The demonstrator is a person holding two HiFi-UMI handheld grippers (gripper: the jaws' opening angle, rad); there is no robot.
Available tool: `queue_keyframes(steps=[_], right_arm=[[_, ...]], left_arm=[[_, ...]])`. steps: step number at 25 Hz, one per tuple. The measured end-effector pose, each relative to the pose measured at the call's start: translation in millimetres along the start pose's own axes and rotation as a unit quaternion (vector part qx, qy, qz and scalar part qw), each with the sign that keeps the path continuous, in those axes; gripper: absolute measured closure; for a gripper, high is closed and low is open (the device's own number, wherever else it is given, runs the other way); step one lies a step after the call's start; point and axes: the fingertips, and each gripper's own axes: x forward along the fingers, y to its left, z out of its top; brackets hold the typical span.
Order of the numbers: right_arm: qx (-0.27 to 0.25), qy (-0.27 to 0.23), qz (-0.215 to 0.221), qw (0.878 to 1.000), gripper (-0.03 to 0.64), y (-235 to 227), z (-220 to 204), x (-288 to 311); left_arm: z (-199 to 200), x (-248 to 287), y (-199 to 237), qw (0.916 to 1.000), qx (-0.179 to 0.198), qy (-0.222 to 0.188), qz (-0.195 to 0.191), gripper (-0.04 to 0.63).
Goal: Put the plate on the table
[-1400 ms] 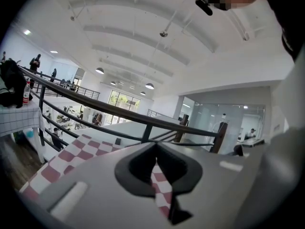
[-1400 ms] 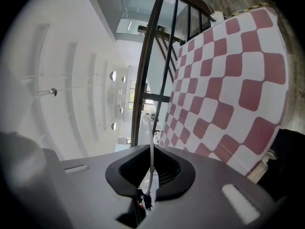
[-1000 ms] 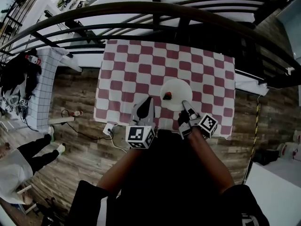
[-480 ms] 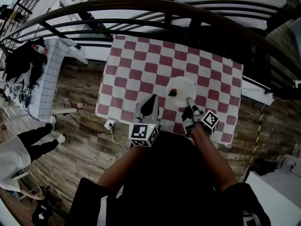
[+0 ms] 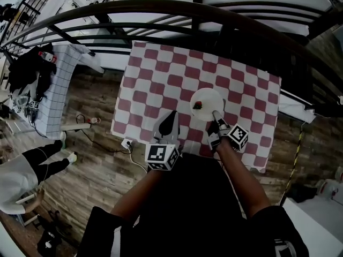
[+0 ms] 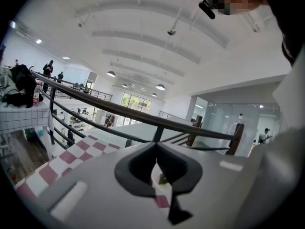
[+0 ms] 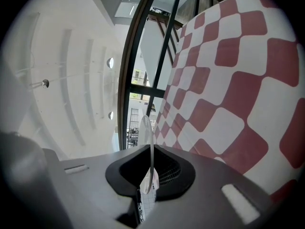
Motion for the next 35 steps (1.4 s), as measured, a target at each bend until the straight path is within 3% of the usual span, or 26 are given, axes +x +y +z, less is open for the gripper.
queue_keyframes(steps=[7, 35], right_arm=[[-0.004, 0.003, -0.029, 1.000, 0.603, -23, 7, 15], [-0.007, 0.028, -0.061, 0.998, 0.601, -78, -4, 73]], left_arm=[[10, 10, 7, 1.0000, 0.006, -0.003, 0.004, 0.586], [11, -5, 64, 0.9984, -0.001, 0.010, 0.055, 0.584]])
